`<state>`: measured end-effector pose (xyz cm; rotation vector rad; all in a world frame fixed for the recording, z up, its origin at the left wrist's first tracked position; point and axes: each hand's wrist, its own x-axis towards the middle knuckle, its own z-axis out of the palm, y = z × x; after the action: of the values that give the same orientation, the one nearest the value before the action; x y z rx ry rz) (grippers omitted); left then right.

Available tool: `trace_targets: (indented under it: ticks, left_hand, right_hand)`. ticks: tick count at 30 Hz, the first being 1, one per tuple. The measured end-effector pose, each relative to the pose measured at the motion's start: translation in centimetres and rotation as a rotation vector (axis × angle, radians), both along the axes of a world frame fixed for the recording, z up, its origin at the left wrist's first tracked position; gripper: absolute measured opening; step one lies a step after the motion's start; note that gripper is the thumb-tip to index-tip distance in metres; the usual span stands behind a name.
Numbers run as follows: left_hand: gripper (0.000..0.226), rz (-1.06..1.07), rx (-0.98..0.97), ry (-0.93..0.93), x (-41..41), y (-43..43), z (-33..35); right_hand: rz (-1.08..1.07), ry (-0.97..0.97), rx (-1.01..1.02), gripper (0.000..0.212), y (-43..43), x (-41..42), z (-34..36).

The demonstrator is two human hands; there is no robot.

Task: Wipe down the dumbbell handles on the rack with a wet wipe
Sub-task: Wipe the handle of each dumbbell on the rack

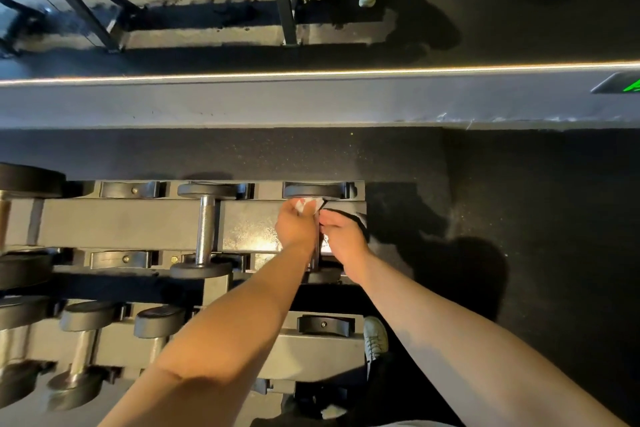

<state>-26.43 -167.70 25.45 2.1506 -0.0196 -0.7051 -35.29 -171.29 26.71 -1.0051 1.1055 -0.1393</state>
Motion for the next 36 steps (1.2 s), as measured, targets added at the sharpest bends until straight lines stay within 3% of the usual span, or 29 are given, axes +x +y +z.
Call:
trace_targets:
  ticks: [7, 13, 19, 24, 27, 29, 32, 36]
  left_hand:
    - [0.02, 0.159, -0.049, 0.229, 0.7, 0.5, -0.8]
    - [0.018, 0.046, -0.038, 0.03, -0.6, 1.0, 0.2]
    - [0.007, -0.125, -0.076, -0.17, -2.5, 2.7, 1.3]
    - [0.024, -0.428, -0.138, -0.319, -3.8, 3.3, 1.5]
    - [0.041, -0.414, -0.12, -0.313, -3.6, 3.6, 1.2]
    - [0.054, -0.416, -0.065, -0.35, -3.5, 3.7, 0.7]
    - [0.059, -0.438, 0.1, -0.325, -4.0, 3.8, 0.1]
    - [0.049, -0.436, 0.117, -0.377, -3.7, 4.4, -0.5]
  right_hand:
    - [0.155, 0.016, -0.087, 0.039, -0.4, -0.1, 0.0]
    - [0.193, -0.03, -0.106, 0.036, -0.2, -0.4, 0.1]
    - [0.047, -0.006, -0.16, 0.027, 0.4, -0.9, -0.5]
    - [-0.093, -0.023, -0.108, 0.019, 0.2, -0.7, -0.6]
    - [-0.069, 0.15, -0.197, 0.011, -0.7, 0.3, -0.5]
    - [-0.189, 0.259, -0.23, 0.013, -1.5, 0.7, -0.7]
    - [-0.389, 0.201, -0.12, 0.017, -2.0, 0.7, -1.3]
    - [-0.344, 0.014, 0.162, 0.023, -0.9, 1.6, -2.2]
